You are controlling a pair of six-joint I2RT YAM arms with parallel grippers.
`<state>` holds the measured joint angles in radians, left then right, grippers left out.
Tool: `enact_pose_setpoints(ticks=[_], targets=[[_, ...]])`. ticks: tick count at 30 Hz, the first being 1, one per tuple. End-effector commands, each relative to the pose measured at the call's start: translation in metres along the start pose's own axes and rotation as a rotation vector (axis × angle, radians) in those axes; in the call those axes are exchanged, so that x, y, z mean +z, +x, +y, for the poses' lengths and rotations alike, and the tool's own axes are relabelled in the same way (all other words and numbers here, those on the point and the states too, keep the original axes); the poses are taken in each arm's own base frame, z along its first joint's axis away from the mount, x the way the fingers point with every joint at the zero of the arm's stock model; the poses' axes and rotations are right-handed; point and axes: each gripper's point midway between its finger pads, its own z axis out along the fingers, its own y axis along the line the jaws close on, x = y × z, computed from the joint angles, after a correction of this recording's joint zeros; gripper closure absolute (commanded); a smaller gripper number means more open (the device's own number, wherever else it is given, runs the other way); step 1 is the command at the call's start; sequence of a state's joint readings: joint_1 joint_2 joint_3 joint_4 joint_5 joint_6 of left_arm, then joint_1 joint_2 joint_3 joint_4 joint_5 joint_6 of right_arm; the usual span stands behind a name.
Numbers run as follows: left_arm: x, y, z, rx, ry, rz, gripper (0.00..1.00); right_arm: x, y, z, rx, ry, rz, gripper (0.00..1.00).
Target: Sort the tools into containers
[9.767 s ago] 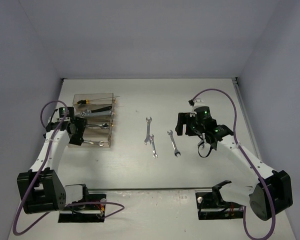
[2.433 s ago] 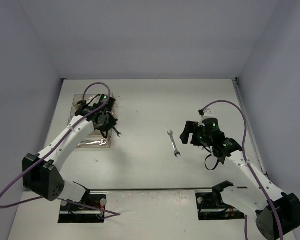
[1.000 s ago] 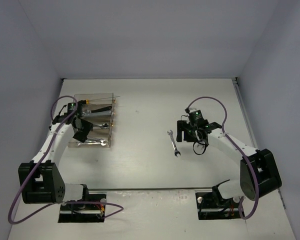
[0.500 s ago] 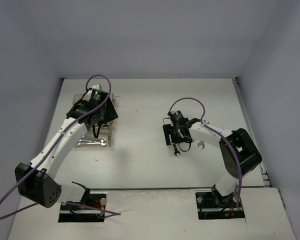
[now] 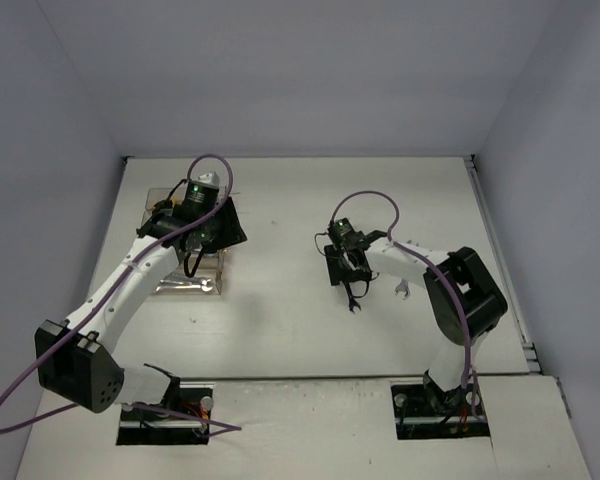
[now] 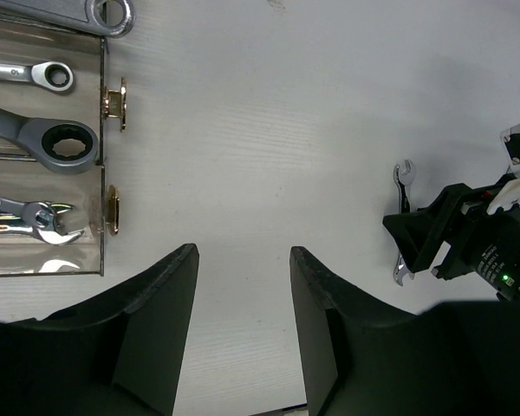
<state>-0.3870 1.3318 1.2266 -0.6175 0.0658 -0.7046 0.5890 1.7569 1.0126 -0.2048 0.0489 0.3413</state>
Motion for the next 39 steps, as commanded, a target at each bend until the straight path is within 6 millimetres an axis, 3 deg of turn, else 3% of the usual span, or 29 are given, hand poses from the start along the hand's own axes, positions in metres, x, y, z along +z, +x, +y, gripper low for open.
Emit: enact_pose_setpoints(ticks=[1,10,20,29,33,36,39], targets=[[-0.003,-0.015,-0.023,0.048,0.093,-0.038,0.57,0.015,0.061,-0.006,-0.010,0.074,0.212,0.54],[0.009,-0.005,-0.029,0.068,0.137,0.005,0.56,0.017,0.091,0.015,0.006,-0.039,0.330,0.60],[0.019,-0.002,-0.047,0.073,0.235,0.035,0.57,0.011,0.118,-0.001,0.020,0.015,0.386,0.60],[0.022,0.000,-0.061,0.108,0.298,0.056,0.57,0.002,0.124,0.001,0.014,-0.015,0.407,0.62],[0.022,0.002,-0.069,0.118,0.319,0.070,0.56,0.001,0.122,0.001,0.008,-0.010,0.412,0.74],[0.023,0.004,-0.073,0.122,0.331,0.074,0.56,0.002,0.116,0.000,-0.002,0.008,0.402,0.97],[0.025,0.008,-0.077,0.110,0.351,0.089,0.56,0.001,0.098,0.002,-0.019,0.011,0.350,1.00]])
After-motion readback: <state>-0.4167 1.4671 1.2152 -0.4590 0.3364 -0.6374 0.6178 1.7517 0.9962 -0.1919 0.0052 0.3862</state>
